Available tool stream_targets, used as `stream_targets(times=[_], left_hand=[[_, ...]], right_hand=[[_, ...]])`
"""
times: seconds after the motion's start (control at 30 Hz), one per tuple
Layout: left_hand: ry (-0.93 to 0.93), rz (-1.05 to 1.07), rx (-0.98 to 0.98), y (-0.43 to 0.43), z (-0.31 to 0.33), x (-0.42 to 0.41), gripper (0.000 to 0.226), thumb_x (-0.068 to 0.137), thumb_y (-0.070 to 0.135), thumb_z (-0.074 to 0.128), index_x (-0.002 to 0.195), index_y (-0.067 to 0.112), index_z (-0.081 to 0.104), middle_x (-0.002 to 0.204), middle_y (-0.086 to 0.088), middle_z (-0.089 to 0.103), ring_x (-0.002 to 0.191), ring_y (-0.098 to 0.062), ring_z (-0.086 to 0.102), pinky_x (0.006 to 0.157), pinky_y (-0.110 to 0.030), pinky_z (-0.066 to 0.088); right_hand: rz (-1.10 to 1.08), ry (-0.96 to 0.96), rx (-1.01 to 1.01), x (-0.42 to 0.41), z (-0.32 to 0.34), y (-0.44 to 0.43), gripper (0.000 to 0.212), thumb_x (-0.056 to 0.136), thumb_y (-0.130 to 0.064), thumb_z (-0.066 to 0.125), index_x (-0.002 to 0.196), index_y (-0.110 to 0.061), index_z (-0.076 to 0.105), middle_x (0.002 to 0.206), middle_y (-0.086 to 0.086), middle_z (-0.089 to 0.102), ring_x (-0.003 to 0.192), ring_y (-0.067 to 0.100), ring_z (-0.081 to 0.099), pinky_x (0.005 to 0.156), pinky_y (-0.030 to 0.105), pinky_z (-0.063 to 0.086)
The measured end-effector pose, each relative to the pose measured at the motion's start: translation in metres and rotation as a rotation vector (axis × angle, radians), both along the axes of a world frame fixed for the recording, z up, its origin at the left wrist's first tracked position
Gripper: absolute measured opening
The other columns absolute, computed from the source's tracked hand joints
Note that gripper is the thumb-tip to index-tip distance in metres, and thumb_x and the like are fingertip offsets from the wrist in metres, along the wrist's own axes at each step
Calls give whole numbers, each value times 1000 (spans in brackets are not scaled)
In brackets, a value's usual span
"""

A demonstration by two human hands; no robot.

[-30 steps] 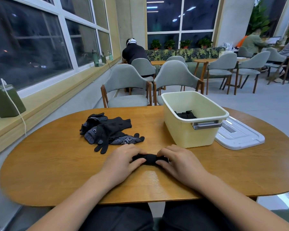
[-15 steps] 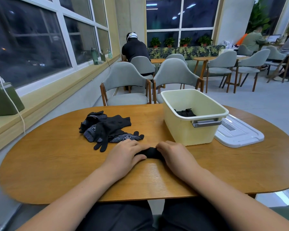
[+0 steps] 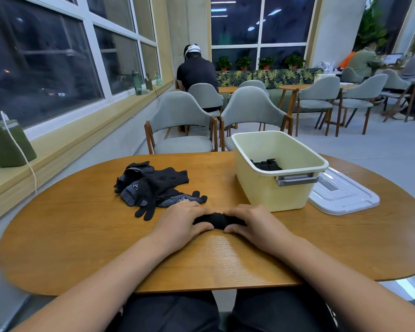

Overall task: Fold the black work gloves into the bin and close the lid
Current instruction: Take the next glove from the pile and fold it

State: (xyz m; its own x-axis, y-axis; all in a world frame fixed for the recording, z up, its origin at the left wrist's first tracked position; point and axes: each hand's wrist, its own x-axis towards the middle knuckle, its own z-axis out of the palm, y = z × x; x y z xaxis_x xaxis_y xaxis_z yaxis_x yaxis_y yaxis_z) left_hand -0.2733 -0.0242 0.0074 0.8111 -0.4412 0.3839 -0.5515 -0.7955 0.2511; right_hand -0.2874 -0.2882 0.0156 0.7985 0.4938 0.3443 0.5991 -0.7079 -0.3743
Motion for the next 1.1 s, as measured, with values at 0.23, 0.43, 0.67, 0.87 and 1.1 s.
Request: stream_targets(times=[0.23, 0.43, 0.67, 0.87, 1.1], left_hand=[[-44, -28, 23, 0, 9, 1, 45, 95, 59, 70, 137, 41, 70, 118, 16, 74, 116, -7, 62, 99, -37, 55], [-125, -72, 18, -2, 43, -4, 42, 95, 59, 70, 133, 40, 73, 112, 16, 76, 105, -8, 65, 91, -38, 57], [-188, -150, -84, -26, 115, -1, 37, 93, 45, 79, 130, 40, 75, 109, 18, 76, 102, -6, 67, 88, -39, 59], [-245, -168, -88, -65, 155, 42, 37, 96, 48, 76, 131, 35, 76, 110, 11, 77, 103, -12, 68, 86, -38, 57], [-225, -195, -59, -109, 169, 92, 37, 94, 50, 74, 127, 35, 77, 106, 8, 79, 99, -17, 70, 84, -44, 60]], right_hand=[[-7, 7, -1, -4, 9, 5, 33, 99, -37, 77, 129, -26, 75, 109, -9, 73, 97, 7, 64, 85, 25, 53], [-63, -58, -34, -14, 42, 5, 24, 100, -31, 76, 122, -20, 76, 102, -1, 71, 91, 17, 64, 80, 35, 53], [-144, -183, -145, -19, 122, -12, 18, 102, -32, 73, 119, -28, 76, 101, -5, 75, 94, 18, 67, 81, 39, 55], [-211, -185, -183, 9, 174, -51, 30, 99, -28, 78, 128, -30, 75, 104, -5, 76, 81, 11, 64, 70, 26, 52], [-272, -152, -229, 50, 191, -88, 26, 96, -27, 81, 122, -26, 78, 93, -6, 74, 77, 8, 63, 69, 26, 52]])
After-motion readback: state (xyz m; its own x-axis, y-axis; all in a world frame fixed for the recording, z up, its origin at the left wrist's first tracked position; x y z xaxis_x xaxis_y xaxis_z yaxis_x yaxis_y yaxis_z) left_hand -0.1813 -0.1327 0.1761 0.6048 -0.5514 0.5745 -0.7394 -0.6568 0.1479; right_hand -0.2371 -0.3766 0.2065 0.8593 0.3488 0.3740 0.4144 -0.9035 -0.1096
